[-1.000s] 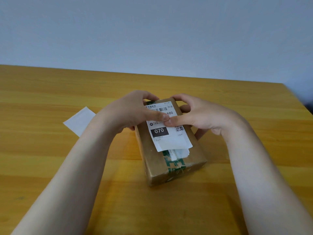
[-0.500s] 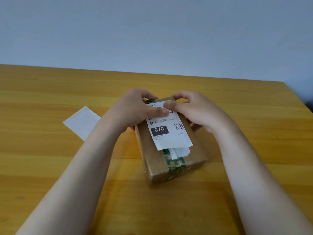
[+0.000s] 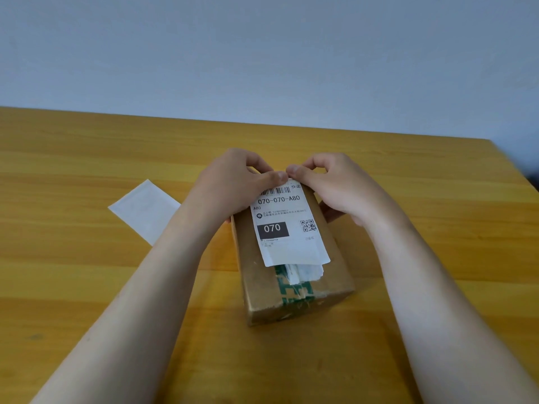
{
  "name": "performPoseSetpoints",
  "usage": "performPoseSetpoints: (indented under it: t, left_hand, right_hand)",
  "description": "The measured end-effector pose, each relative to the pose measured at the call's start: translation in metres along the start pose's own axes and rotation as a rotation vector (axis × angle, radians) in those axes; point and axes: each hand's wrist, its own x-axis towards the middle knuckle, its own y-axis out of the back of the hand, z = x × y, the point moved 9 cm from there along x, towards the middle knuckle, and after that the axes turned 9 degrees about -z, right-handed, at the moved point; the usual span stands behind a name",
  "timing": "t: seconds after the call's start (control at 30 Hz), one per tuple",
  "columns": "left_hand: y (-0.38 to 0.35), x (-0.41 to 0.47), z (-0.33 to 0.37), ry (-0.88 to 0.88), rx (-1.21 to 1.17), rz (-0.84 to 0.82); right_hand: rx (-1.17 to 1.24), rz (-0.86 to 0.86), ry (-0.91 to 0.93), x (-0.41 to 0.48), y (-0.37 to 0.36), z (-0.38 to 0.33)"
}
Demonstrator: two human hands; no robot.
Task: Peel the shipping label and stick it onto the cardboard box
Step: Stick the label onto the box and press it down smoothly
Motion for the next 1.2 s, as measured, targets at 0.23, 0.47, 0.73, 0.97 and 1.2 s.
performPoseSetpoints:
  t: [0.23, 0.47, 0.73, 0.97, 1.2]
  left_hand:
    - [0.043, -0.006, -0.005, -0.006, 0.042, 0.266]
    - [0.016, -0.008, 0.003, 0.023, 0.044, -0.051]
    - [0.008, -0.006, 0.004, -0.015, 0.137, -0.046]
    - [0.012, -0.006, 0.005, 0.029, 0.223, 0.046]
    - [0.013, -0.010, 0.006, 0.018, 0.225, 0.041]
  right_hand:
    - [0.149, -0.115, 0.097, -0.006, -0.004, -0.019]
    - [-0.046, -0.310, -0.023, -0.019, -0.019, -0.012]
    - [-0.095, -0.254, -0.022, -0.014, -0.021, -0.011]
    - [-0.047, -0.199, -0.016, -0.009, -0.018, -0.006]
    - [0.000, -0.204, 0.010, -0.006, -0.019, -0.008]
